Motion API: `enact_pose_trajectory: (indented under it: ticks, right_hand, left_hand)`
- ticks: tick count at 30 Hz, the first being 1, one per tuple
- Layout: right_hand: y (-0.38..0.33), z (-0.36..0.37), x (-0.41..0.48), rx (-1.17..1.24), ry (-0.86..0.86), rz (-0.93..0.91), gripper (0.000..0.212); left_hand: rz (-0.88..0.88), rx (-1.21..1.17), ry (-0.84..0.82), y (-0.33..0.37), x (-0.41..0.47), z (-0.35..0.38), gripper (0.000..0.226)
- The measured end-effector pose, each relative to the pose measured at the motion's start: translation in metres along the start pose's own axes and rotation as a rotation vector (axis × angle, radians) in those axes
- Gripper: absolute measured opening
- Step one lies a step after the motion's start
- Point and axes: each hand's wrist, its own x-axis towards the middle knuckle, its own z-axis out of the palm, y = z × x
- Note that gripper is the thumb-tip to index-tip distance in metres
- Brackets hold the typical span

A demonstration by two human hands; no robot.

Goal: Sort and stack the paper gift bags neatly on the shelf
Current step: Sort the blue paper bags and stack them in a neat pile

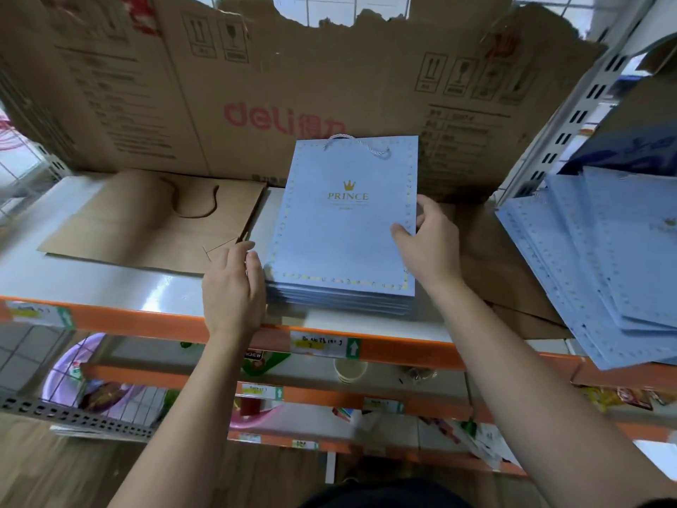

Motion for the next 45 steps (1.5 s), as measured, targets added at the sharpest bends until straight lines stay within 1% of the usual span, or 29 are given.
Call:
enact_pose_trajectory:
  ticks: [4, 5, 10, 12, 17, 20, 23, 27, 29, 31, 33, 36, 39, 43, 45]
  right_hand:
    - [0.012, 0.004, 0.001, -0.178, 0.017, -0.061, 0.056]
    - [0.014, 0.004, 0.001, -0.214, 0.017, -0.062, 0.056]
    - [0.017, 0.002, -0.001, -0.254, -0.046, -0.082, 0.039]
    - [0.017, -0.001, -0.004, -0.240, -0.077, -0.089, 0.037]
    - [0.016, -0.014, -0.021, -0.210, -0.083, -0.115, 0.032]
    - [0.019, -0.033, -0.026, -0.232, -0.071, -0.113, 0.029]
    - [0.027, -0.060, -0.027, -0.269, -0.013, -0.100, 0.028]
    - [0.044, -0.106, -0.032, -0.315, 0.082, -0.060, 0.027]
    - [0.055, -0.132, -0.038, -0.316, 0.137, -0.034, 0.024]
    - [0.070, -0.163, -0.047, -0.328, 0.200, 0.011, 0.023]
    - [0.086, -0.194, -0.057, -0.360, 0.257, 0.063, 0.024]
    - [0.110, -0.237, -0.069, -0.390, 0.310, 0.161, 0.027]
    - [0.136, -0.277, -0.070, -0.444, 0.276, 0.268, 0.037]
    - [0.165, -0.317, -0.057, -0.523, 0.141, 0.375, 0.056]
    - [0.176, -0.328, -0.047, -0.544, 0.076, 0.409, 0.067]
  left_hand:
    - [0.002, 0.007, -0.006, 0.000, 0.000, -0.001, 0.043]
    - [0.002, 0.008, -0.007, 0.001, 0.000, -0.002, 0.044]
    - [0.003, 0.009, -0.013, 0.003, -0.001, -0.003, 0.046]
    - [-0.003, -0.010, -0.025, 0.002, -0.001, -0.002, 0.047]
    - [0.033, -0.095, -0.028, 0.006, -0.002, -0.005, 0.044]
    - [0.081, -0.078, -0.020, 0.020, 0.002, -0.005, 0.044]
    - [0.198, -0.015, -0.042, 0.050, 0.010, 0.005, 0.042]
    - [0.341, 0.056, -0.078, 0.108, 0.016, 0.037, 0.039]
    - [0.389, 0.057, -0.145, 0.137, 0.010, 0.056, 0.035]
    - [0.461, 0.028, -0.220, 0.168, -0.002, 0.073, 0.036]
    - [0.530, 0.018, -0.282, 0.197, -0.018, 0.088, 0.036]
    - [0.589, 0.003, -0.368, 0.233, -0.038, 0.106, 0.035]
    - [0.613, -0.016, -0.423, 0.265, -0.053, 0.121, 0.034]
    - [0.565, -0.069, -0.422, 0.303, -0.072, 0.133, 0.051]
    - [0.560, -0.058, -0.418, 0.314, -0.080, 0.139, 0.055]
